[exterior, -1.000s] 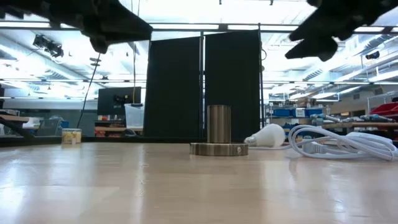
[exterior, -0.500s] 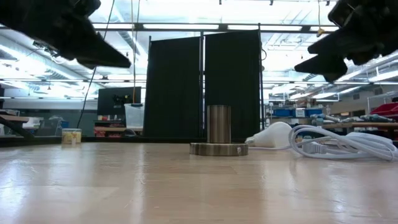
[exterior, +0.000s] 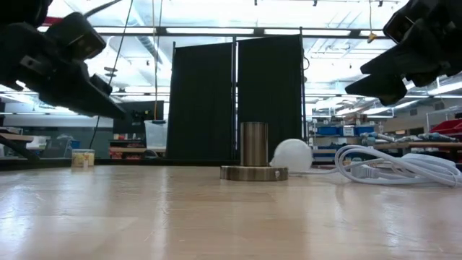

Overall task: Screw lightbulb
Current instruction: Return to Home Position

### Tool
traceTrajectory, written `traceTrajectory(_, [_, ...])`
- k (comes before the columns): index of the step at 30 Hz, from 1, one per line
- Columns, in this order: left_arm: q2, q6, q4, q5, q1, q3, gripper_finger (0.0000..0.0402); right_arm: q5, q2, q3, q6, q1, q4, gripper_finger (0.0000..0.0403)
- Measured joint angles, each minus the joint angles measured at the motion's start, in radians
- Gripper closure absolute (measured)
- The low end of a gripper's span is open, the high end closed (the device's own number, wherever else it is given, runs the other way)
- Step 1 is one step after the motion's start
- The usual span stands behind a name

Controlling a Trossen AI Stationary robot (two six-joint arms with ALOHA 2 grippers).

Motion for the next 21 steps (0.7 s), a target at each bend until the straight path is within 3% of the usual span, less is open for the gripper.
traceTrajectory(5, [-0.002, -0.016, 0.073, 0.077, 0.0, -0.049, 0.0394, -0.002, 0.006, 0.0, -0.103, 0.0, -0.012, 0.0097])
traceTrajectory(13, [-0.002, -0.039, 0.064, 0.088, 0.001, -0.091, 0.0395, -0.006, 0.007, 0.0, -0.056, 0.0, 0.027, 0.0097])
traceTrajectory(17, [-0.002, 0.037, 0.068, 0.048, 0.001, -0.095, 0.0394, -0.007, 0.007, 0.0, -0.056, 0.0, 0.026, 0.0097])
traceTrajectory(21, [-0.002, 0.054, 0.068, 0.072, 0.001, -0.095, 0.0393, -0.007, 0.006, -0.022, -0.056, 0.0, 0.022, 0.0097])
